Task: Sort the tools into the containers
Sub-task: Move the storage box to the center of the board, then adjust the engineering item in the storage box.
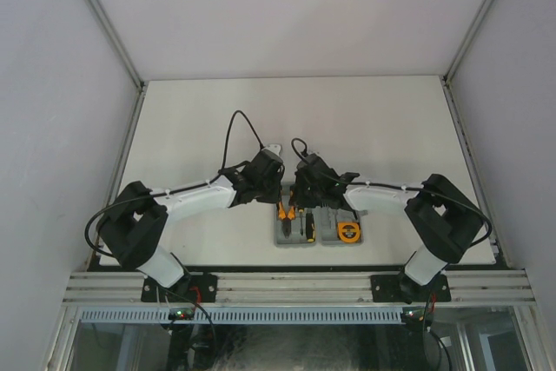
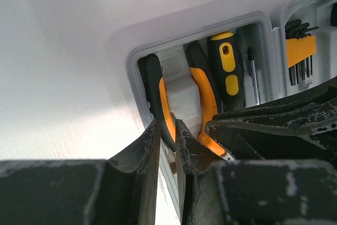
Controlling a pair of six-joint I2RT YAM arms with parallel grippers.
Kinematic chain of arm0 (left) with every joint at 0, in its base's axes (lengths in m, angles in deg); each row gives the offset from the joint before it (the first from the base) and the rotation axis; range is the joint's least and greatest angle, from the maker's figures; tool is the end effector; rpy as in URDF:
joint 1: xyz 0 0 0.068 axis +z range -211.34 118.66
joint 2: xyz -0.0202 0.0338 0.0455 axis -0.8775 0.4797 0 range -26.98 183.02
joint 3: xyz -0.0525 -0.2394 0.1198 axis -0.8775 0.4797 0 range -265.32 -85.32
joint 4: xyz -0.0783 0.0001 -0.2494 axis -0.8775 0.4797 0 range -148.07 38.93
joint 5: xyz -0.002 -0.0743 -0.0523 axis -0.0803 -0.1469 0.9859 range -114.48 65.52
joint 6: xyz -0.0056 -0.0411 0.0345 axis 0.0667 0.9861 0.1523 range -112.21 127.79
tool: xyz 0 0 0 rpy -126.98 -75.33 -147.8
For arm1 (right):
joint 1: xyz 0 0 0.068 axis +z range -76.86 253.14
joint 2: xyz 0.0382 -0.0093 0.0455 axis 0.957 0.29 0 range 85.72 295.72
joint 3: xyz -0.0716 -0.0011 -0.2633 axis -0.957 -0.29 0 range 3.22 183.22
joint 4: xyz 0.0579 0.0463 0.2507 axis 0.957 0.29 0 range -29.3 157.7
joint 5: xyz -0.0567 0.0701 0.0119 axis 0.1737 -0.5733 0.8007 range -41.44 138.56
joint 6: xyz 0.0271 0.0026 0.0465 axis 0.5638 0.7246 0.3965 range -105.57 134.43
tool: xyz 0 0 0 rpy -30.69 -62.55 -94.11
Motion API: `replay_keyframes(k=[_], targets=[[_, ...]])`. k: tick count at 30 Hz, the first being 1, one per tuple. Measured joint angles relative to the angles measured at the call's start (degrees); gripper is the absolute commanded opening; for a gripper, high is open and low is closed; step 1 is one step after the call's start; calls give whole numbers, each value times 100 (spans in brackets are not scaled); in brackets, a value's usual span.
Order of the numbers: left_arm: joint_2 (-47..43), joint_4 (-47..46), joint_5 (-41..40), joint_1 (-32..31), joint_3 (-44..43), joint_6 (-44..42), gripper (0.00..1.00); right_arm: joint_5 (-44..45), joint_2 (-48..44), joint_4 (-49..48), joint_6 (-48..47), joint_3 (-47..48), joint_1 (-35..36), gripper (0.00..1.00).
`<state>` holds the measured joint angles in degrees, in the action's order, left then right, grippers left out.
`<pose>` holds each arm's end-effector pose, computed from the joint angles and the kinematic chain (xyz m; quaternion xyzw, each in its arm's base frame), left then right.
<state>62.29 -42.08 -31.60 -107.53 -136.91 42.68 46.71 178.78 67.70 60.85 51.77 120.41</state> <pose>0.2191 -0.2221 0.1871 0.0741 0.9456 -0.1575 0.2748 0.2157 0.2351 0.1625 -0.0124 0.9439 0.2508 0.2143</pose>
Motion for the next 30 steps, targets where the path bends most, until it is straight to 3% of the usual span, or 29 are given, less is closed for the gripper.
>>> replay_keyframes(k=[30], targets=[[162,-96,164,-83,-72,-55,24,208,-221,369,-61,35,131,5]])
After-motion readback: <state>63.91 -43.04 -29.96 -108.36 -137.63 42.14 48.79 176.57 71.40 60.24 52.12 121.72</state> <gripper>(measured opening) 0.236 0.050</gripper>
